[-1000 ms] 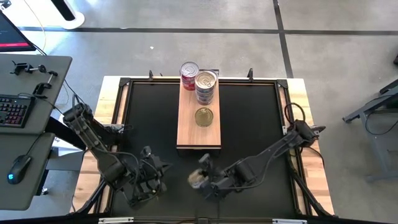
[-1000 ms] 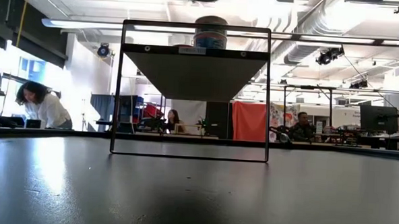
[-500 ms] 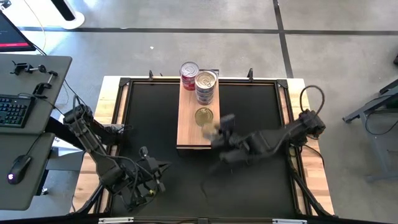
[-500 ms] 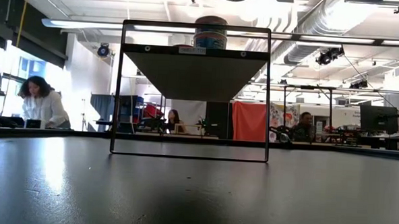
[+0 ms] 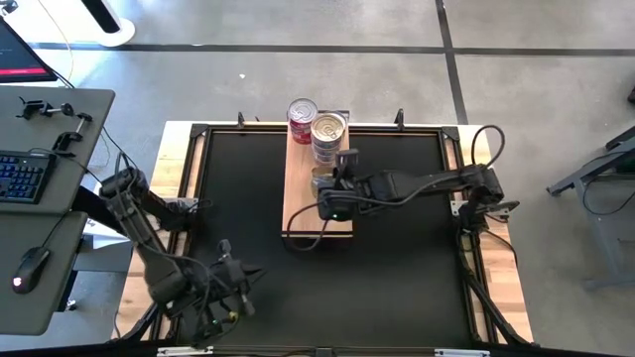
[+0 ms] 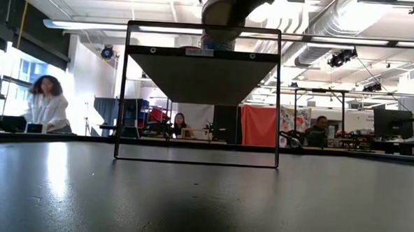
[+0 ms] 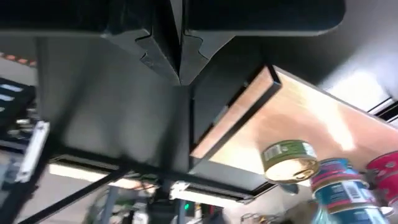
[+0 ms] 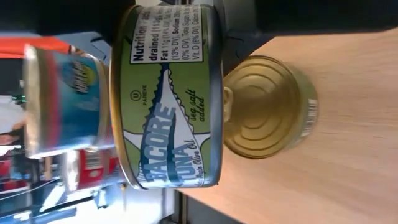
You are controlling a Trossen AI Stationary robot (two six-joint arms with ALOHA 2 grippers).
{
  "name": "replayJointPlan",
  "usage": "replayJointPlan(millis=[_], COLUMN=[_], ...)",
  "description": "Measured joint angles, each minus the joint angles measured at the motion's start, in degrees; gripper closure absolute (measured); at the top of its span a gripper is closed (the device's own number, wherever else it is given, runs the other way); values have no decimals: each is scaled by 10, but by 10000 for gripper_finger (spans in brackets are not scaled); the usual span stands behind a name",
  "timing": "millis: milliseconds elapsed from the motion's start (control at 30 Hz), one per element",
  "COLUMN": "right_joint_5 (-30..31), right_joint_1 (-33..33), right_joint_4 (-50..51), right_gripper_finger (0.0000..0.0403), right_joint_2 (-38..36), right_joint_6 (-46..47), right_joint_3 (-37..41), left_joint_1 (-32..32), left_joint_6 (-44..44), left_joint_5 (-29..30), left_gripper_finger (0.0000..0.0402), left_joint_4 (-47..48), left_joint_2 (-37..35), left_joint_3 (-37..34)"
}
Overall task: Stack canned seafood by type on shelf
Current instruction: Stack the green tuna on top of the green tuna can on the shelf
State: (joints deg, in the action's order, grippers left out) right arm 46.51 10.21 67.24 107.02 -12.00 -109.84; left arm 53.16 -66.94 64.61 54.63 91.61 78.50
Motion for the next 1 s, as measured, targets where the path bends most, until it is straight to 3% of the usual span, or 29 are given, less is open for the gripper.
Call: replayJointPlan(millis=[167,333,700,1000], right_joint_5=[-13,27,-1,34], right_joint_1=[-13,-29,-50,-37], right_joint_4=[-2,-3,-5,-4], right_gripper_finger=[281,281,280,279], right_joint_2=[25,53,67,67], right_joint_6=[-9,-24,-15,-19], right_joint_3=[0,1,1,1], left_joint_1=[36,52,54,54], left_joint_6=[-19,-19,-19,-19], left_joint_5=[33,50,51,51], left_gripper_finger=[402,402,401,402], left_joint_4=[-3,-4,-4,0], left_joint_2=[0,0,0,0], left_joint_3=[0,0,0,0])
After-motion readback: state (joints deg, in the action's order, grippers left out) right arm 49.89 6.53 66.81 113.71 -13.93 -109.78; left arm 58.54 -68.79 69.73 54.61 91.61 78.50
